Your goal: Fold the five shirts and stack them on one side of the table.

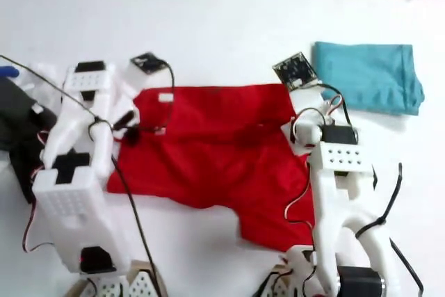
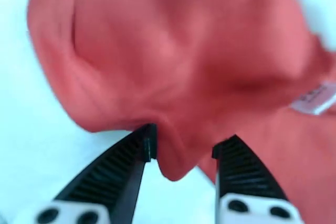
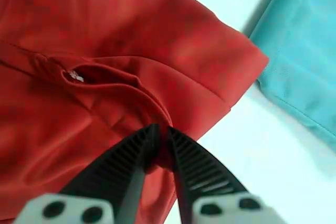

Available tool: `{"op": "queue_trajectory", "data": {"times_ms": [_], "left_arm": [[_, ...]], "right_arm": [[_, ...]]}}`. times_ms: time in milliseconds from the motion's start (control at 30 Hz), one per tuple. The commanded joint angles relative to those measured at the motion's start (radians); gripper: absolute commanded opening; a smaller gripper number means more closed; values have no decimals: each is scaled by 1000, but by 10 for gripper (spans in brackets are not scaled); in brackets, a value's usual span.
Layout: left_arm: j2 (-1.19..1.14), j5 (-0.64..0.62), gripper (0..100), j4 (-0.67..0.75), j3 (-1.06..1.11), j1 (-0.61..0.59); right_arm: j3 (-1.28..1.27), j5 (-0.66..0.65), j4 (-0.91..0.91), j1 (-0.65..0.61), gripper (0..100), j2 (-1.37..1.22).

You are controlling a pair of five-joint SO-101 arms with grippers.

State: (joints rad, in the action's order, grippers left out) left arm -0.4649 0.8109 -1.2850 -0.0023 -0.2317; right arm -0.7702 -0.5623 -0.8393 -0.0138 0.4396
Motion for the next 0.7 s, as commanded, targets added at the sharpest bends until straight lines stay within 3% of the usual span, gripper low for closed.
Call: {"op": "queue_trajectory", "data": {"times_ms": [0, 133, 267, 400, 533, 667], "left_arm": [[-37, -48, 192, 8, -12, -8], [-86, -252, 192, 2, -39, -8], [-86, -364, 192, 2, -41, -3], [-86, -384, 182, 5, -42, -6], [-84, -388, 15, 0, -42, -3], [-54, -390, 24, -66, -62, 0]], "right_arm": [[5, -12, 8, 1, 18, 47], [3, -12, 8, 1, 18, 47], [3, -12, 8, 1, 18, 47], [3, -12, 8, 1, 18, 47], [3, -12, 12, 1, 18, 47], [3, -11, 15, 1, 18, 47]]}}
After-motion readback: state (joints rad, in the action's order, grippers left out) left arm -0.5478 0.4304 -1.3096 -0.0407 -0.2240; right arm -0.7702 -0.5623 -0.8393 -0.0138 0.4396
